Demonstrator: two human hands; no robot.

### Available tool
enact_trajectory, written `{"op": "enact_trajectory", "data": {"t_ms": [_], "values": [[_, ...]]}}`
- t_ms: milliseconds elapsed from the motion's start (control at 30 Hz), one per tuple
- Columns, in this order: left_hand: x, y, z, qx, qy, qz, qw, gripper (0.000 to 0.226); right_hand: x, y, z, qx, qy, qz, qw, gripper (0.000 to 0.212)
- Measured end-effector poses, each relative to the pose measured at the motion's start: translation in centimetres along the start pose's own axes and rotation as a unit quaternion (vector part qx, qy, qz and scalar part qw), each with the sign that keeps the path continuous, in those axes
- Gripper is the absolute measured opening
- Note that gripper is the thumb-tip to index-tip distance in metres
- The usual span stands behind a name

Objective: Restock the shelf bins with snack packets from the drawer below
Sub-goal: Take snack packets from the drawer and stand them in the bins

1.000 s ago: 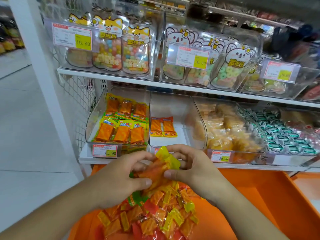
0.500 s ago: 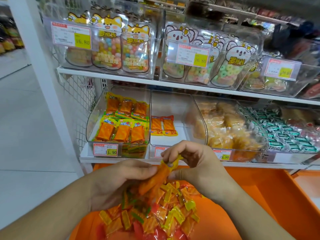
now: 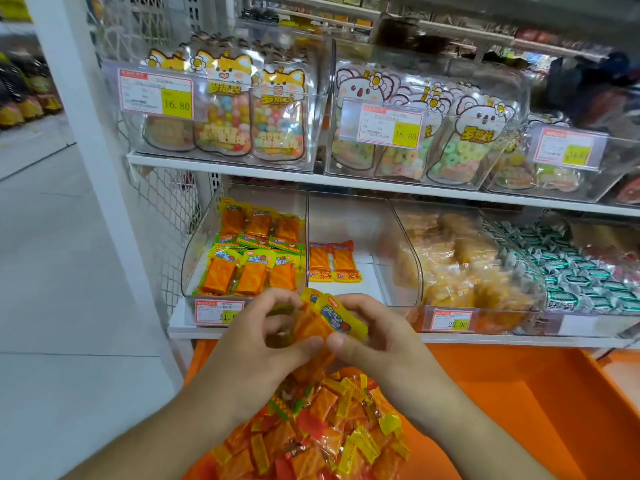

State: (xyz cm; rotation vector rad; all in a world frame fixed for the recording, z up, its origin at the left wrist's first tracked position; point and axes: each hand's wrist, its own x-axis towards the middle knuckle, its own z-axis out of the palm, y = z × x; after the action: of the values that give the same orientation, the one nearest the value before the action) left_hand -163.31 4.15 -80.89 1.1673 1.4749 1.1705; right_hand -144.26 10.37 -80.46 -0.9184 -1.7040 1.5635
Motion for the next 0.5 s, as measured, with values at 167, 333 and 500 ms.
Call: {"op": "enact_trajectory", "data": {"t_ms": [167,333,500], "values": [[-0.5,0.2,0.3,0.014,-0.021,0.016,1.0,0.051,0.7,0.2,0.1,-0.043,0.086,-0.029,0.995,0.008],[-0.5,0.3,-0.1,0.021,-0.039,0.008,0.999,0.054,0.9,0.2,0.1,-0.041,0.107,-0.023,0.993,0.008],[-0.4,0.2,-1.3,0.07,-0.056,-0.005,0.996,0.064,1.4,0.5,0.4,-0.051,0.13,-0.004,0.99,0.017]]}}
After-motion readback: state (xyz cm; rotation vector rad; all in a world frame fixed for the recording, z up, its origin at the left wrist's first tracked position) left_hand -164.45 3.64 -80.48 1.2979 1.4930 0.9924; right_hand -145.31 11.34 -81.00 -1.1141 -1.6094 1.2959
